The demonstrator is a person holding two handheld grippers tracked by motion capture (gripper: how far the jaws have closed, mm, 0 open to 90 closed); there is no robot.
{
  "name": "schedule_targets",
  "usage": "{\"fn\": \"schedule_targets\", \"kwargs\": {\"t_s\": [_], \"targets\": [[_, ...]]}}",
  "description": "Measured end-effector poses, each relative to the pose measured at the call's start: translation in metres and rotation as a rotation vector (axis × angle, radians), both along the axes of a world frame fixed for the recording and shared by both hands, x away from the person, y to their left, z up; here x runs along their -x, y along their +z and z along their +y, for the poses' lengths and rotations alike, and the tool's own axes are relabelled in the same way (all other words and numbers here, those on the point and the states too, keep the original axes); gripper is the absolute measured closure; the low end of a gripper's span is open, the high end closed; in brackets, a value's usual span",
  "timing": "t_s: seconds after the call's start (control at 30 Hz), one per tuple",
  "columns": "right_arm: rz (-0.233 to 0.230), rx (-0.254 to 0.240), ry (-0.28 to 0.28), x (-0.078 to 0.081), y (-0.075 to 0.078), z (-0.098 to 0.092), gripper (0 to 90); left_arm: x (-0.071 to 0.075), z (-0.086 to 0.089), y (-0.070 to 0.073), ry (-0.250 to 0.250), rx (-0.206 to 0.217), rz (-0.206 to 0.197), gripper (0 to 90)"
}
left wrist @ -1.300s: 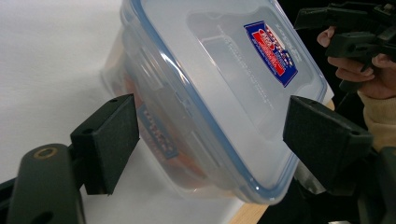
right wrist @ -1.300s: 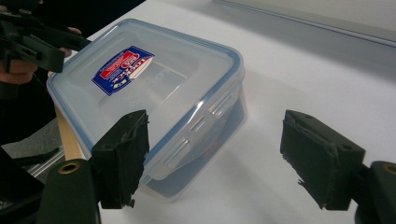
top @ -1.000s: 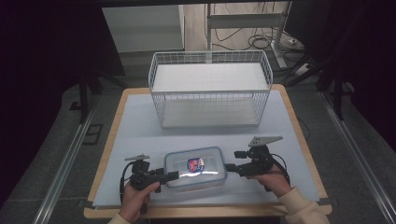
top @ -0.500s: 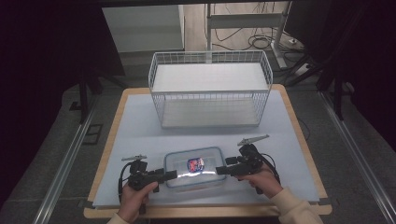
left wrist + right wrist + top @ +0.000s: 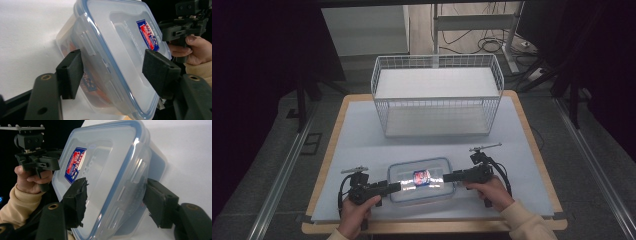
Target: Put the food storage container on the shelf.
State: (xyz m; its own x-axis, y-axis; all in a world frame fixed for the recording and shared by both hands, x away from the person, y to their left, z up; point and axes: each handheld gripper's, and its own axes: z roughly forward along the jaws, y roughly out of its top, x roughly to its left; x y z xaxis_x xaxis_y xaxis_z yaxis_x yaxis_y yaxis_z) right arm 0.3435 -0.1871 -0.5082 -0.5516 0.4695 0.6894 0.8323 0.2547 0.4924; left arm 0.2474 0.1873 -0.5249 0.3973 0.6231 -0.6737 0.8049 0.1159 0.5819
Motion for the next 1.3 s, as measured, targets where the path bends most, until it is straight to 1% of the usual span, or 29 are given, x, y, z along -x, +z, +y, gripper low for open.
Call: {"fn": "schedule_targets", "kwargs": {"t_s": [0.1,0.2,0.27,0.33,0.47,0.63,0.67,0.7,0.83,0.87,1.0,1.03,1.07,1.1,1.23,1.3], "targets": [[-0.009,-0.003,-0.009,0.003,0.001,-0.001,40.5,0.003,0.000,0.002,0.006,-0.005,-0.011,37.3],[-0.015,-0.027,-0.029,0.008,0.002,-0.004,43.9,0.009,-0.002,0.005,0.021,-0.019,-0.034,39.2],[-0.024,-0.027,-0.031,0.010,0.003,-0.005,44.4,0.010,-0.002,0.006,0.025,-0.021,-0.042,39.9],[-0.032,-0.030,-0.041,0.014,0.006,-0.006,47.1,0.013,-0.003,0.007,0.029,-0.028,-0.068,41.3],[-0.051,-0.025,-0.047,0.018,0.008,-0.007,47.9,0.015,-0.003,0.009,0.034,-0.030,-0.079,42.8],[-0.057,-0.033,-0.051,0.020,0.010,-0.007,50.3,0.016,-0.002,0.012,0.049,-0.034,-0.098,45.2],[-0.064,-0.038,-0.056,0.021,0.011,-0.007,51.2,0.016,-0.001,0.013,0.058,-0.040,-0.110,45.5],[-0.075,-0.036,-0.054,0.022,0.012,-0.006,51.3,0.016,-0.001,0.014,0.058,-0.041,-0.112,45.6],[-0.079,-0.034,-0.055,0.023,0.013,-0.006,51.6,0.017,-0.001,0.014,0.058,-0.043,-0.118,46.0],[-0.082,-0.036,-0.057,0.023,0.013,-0.006,51.7,0.017,-0.001,0.015,0.061,-0.046,-0.127,46.2],[-0.110,-0.032,-0.063,0.025,0.017,-0.005,52.0,0.017,-0.002,0.017,0.063,-0.051,-0.141,46.6],[-0.110,-0.032,-0.063,0.025,0.017,-0.005,52.0,0.017,-0.002,0.017,0.063,-0.051,-0.141,46.6],[-0.130,-0.027,-0.064,0.026,0.019,-0.005,51.9,0.016,-0.003,0.018,0.067,-0.048,-0.144,46.5],[-0.130,-0.027,-0.064,0.026,0.019,-0.005,51.9,0.016,-0.003,0.018,0.067,-0.048,-0.144,46.5],[-0.142,-0.040,-0.077,0.025,0.022,-0.008,51.8,0.014,-0.005,0.022,0.065,-0.061,-0.165,46.5],[-0.148,-0.042,-0.079,0.024,0.023,-0.009,51.8,0.013,-0.007,0.025,0.068,-0.061,-0.174,46.5]]}}
